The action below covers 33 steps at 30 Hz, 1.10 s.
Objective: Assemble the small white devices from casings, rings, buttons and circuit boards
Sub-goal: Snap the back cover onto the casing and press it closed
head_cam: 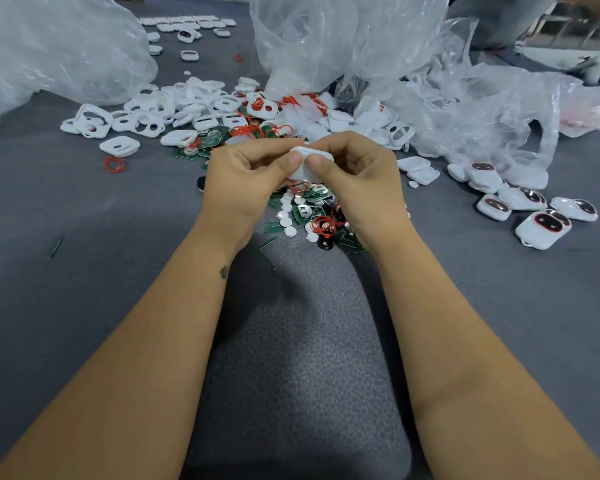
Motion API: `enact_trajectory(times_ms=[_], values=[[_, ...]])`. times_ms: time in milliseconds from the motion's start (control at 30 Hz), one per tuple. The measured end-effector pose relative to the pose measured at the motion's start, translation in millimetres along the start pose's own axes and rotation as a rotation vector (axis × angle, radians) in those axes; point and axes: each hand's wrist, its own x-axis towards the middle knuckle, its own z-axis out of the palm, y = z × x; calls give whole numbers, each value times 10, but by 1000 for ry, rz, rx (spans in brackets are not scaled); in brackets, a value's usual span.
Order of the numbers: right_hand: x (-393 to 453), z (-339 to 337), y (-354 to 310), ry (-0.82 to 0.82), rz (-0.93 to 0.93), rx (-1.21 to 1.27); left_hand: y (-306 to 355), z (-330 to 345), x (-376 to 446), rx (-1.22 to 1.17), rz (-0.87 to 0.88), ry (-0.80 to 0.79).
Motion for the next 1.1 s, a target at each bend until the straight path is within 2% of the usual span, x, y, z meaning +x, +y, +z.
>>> enact_trajectory(times_ms=[167, 367, 500, 633, 800, 933, 1100], values=[[-1, 29, -10, 25, -35, -36, -14, 14, 0, 21, 24, 29], [17, 34, -1, 37, -47, -97, -42, 46, 8, -54, -31, 66], [28, 33, 8, 73, -35, 7, -42, 84, 13, -110, -66, 36], [28, -1, -16, 42, -25, 109, -29, 73, 6, -98, 14, -9], [7, 15, -3, 43, -22, 19, -17, 44, -18, 34, 70, -6], [-4, 25, -10, 78, -26, -19, 0, 44, -38, -61, 1, -16], [-9, 101, 23, 154, -3, -49, -19, 82, -9, -44, -27, -10]])
